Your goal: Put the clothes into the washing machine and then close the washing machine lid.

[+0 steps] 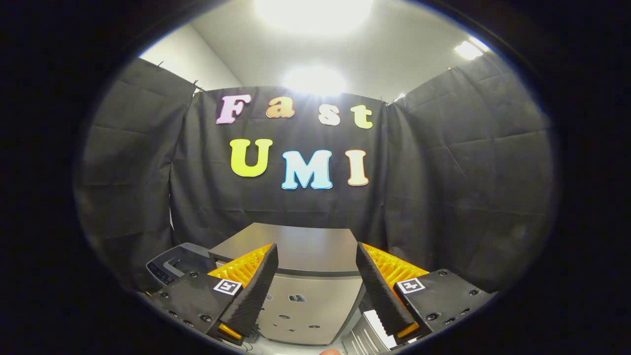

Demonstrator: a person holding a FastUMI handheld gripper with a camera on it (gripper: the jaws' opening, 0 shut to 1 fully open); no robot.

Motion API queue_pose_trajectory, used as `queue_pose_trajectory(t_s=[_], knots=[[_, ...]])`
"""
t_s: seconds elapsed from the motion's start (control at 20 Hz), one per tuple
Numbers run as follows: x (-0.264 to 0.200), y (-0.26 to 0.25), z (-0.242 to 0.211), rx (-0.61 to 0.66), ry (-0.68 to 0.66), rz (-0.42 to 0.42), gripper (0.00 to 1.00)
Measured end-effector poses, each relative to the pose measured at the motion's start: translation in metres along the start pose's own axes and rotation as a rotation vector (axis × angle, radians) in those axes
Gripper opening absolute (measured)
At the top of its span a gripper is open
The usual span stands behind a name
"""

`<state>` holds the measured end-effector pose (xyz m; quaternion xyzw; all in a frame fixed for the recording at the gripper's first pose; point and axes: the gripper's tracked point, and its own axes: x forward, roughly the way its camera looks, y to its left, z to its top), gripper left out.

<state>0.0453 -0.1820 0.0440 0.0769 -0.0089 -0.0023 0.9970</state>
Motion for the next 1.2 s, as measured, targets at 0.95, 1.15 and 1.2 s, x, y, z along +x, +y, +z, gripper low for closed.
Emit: queue_pose_trajectory(t_s=[0.95,1.15,1.2], knots=[[-0.095,-0.021,-0.088,-0.097,-0.045,0.193,1.00],[-0.093,-0.026,-0.082,-0.081,-0.057,0.179,1.00],[-0.091,-0.027,-0.084,-0.079,-0.052,0.177,1.00]])
